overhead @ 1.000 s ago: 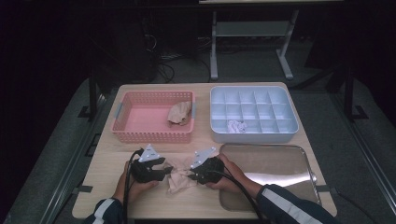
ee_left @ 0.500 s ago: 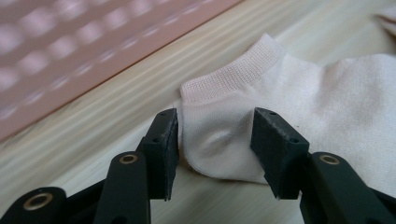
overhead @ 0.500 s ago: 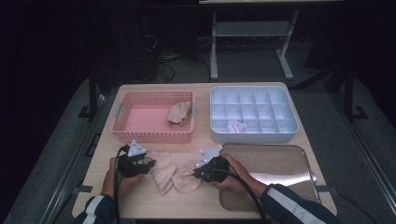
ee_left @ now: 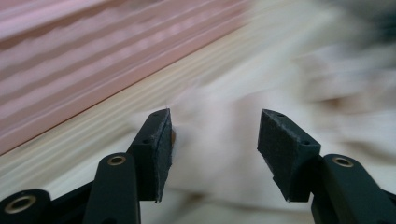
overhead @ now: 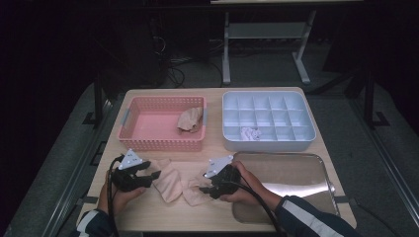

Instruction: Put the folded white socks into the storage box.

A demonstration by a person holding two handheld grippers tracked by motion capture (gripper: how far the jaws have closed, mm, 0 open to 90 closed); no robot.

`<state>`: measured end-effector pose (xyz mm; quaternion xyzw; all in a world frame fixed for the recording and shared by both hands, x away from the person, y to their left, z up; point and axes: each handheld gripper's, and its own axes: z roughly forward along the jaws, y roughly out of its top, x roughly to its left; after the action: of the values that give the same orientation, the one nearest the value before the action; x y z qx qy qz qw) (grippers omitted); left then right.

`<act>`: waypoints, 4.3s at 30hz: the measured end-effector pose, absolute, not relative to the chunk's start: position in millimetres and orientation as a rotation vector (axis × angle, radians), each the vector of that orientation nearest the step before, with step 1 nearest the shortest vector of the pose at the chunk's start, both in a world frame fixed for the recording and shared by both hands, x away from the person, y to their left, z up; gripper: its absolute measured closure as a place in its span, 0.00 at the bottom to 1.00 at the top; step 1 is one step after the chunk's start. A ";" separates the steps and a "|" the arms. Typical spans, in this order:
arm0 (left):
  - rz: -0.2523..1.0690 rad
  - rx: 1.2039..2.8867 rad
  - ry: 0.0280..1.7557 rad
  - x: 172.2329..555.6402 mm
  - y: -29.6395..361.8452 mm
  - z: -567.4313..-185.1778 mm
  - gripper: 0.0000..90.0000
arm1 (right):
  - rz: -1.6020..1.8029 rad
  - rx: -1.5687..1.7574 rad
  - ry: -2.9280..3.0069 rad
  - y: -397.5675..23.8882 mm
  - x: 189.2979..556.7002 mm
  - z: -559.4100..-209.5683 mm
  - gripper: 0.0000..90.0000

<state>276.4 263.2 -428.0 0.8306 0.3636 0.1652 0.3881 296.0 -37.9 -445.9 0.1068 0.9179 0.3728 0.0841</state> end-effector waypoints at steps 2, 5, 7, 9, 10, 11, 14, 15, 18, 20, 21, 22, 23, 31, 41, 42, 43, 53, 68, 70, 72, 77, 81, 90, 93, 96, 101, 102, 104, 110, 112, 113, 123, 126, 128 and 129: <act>0.360 2.118 0.852 264.7 245.6 -426.7 0.49 | 1.120 0.333 2.733 -32.5 296.2 -444.4 0.54; 0.312 2.190 0.763 249.8 220.0 -431.5 0.47 | 1.121 0.342 2.729 -26.8 296.5 -445.4 0.53; 0.272 2.220 0.714 243.7 205.6 -436.9 0.47 | 1.107 0.357 2.735 -26.0 297.5 -445.3 0.53; 0.245 2.266 0.662 239.7 187.6 -443.2 0.48 | 1.096 0.354 2.740 -24.3 298.9 -447.8 0.55; 0.239 2.274 0.652 238.9 182.9 -444.7 0.49 | 1.099 0.365 2.740 -23.1 299.2 -448.8 0.56; 0.237 2.296 0.631 238.9 178.0 -446.7 0.50 | 1.095 0.368 2.748 -22.5 299.8 -449.5 0.60; 0.249 2.355 0.611 241.0 167.9 -454.2 0.53 | 1.090 0.328 2.755 -21.4 300.0 -451.6 0.78; 0.251 2.374 0.610 242.6 166.5 -456.9 0.55 | 1.095 0.329 2.744 -22.5 299.4 -451.3 0.85; 0.252 2.365 0.622 245.8 168.5 -459.3 0.62 | 1.116 0.316 2.733 -27.1 300.6 -448.1 0.91; 0.268 2.377 0.616 246.0 171.2 -458.9 0.66 | 1.135 0.366 2.721 -32.2 300.8 -442.4 0.92; 0.274 2.381 0.622 245.8 172.7 -458.6 0.66 | 1.155 0.349 2.703 -36.0 302.9 -440.3 0.92; 0.278 2.386 0.627 245.5 174.6 -458.2 0.67 | 1.166 0.375 2.694 -39.6 303.1 -436.9 0.92; 0.281 2.378 0.639 245.2 176.5 -458.2 0.67 | 1.186 0.402 2.689 -43.3 303.2 -433.8 0.92; 0.320 2.376 0.736 247.5 196.3 -456.4 0.67 | 1.130 0.501 2.701 -74.2 307.9 -431.3 0.86; 0.377 2.252 0.825 253.8 211.4 -444.7 0.45 | 0.988 0.614 2.627 -83.8 312.6 -432.2 0.61; 0.373 2.248 0.838 255.2 210.5 -446.5 0.44 | 0.989 0.612 2.599 -85.6 312.7 -429.0 0.61; 0.360 2.255 0.843 256.8 209.5 -448.1 0.43 | 1.012 0.631 2.578 -87.7 313.3 -425.9 0.62; 0.296 2.310 0.822 264.4 199.4 -461.1 0.52 | 1.197 0.331 2.716 -58.6 303.4 -438.0 0.80; 0.326 2.281 0.788 274.3 196.4 -459.3 0.58 | 1.095 0.261 2.832 -37.7 301.0 -465.7 0.68; 0.331 2.244 0.814 275.5 204.9 -453.4 0.51 | 1.101 0.261 2.844 -39.4 301.9 -465.2 0.70; 0.352 2.213 0.823 274.4 211.5 -447.4 0.46 | 1.092 0.271 2.866 -41.3 300.4 -464.3 0.72; 0.411 2.195 0.847 270.9 234.4 -436.7 0.43 | 1.039 0.266 2.900 -46.9 295.7 -460.5 0.74; 0.385 2.218 0.859 268.6 250.4 -440.1 0.48 | 1.084 0.242 2.838 -46.0 288.9 -451.5 0.73; 0.362 2.276 0.902 274.6 253.3 -461.6 0.47 | 1.221 0.103 2.767 -4.3 266.9 -449.5 0.89; 0.360 2.268 0.905 274.5 254.2 -462.2 0.47 | 1.195 0.095 2.768 9.5 267.4 -455.5 0.82; 0.359 2.270 0.907 274.6 254.2 -462.0 0.47 | 1.150 0.123 2.783 17.9 269.6 -461.0 0.79; 0.357 2.269 0.908 274.9 254.1 -462.0 0.47 | 1.140 0.179 2.814 22.2 276.0 -466.9 0.83; 0.361 2.271 0.911 275.1 253.6 -461.8 0.47 | 1.133 0.183 2.815 21.8 276.1 -466.6 0.88; 0.363 2.275 0.909 274.8 252.1 -461.1 0.44 | 1.118 0.200 2.813 21.1 276.8 -465.9 0.96; 0.382 2.228 0.861 270.2 246.6 -450.3 0.42 | 1.269 0.246 2.868 8.2 283.2 -449.0 0.97; 0.388 2.229 0.853 269.2 244.7 -448.7 0.42 | 1.324 0.265 2.857 2.4 284.6 -439.9 0.97; 0.385 2.235 0.849 269.0 243.6 -448.5 0.42 | 1.349 0.295 2.871 0.3 284.2 -436.9 0.97; 0.307 2.241 0.749 258.3 223.9 -443.9 0.42 | 1.162 0.251 2.922 -11.3 279.3 -441.6 0.84; 0.289 2.283 0.687 252.7 214.6 -445.3 0.44 | 1.117 0.238 2.897 -16.5 280.9 -439.6 0.83; 0.292 2.302 0.673 251.1 211.9 -446.2 0.45 | 1.142 0.213 2.897 -18.3 280.7 -439.4 0.85; 0.291 2.300 0.687 251.9 211.8 -447.2 0.45 | 1.113 0.200 2.884 -17.9 280.7 -440.5 0.85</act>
<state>251.9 211.8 -447.2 0.8897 0.2657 0.1126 0.3538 280.7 -17.9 -440.5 0.0646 0.9308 0.3592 0.0218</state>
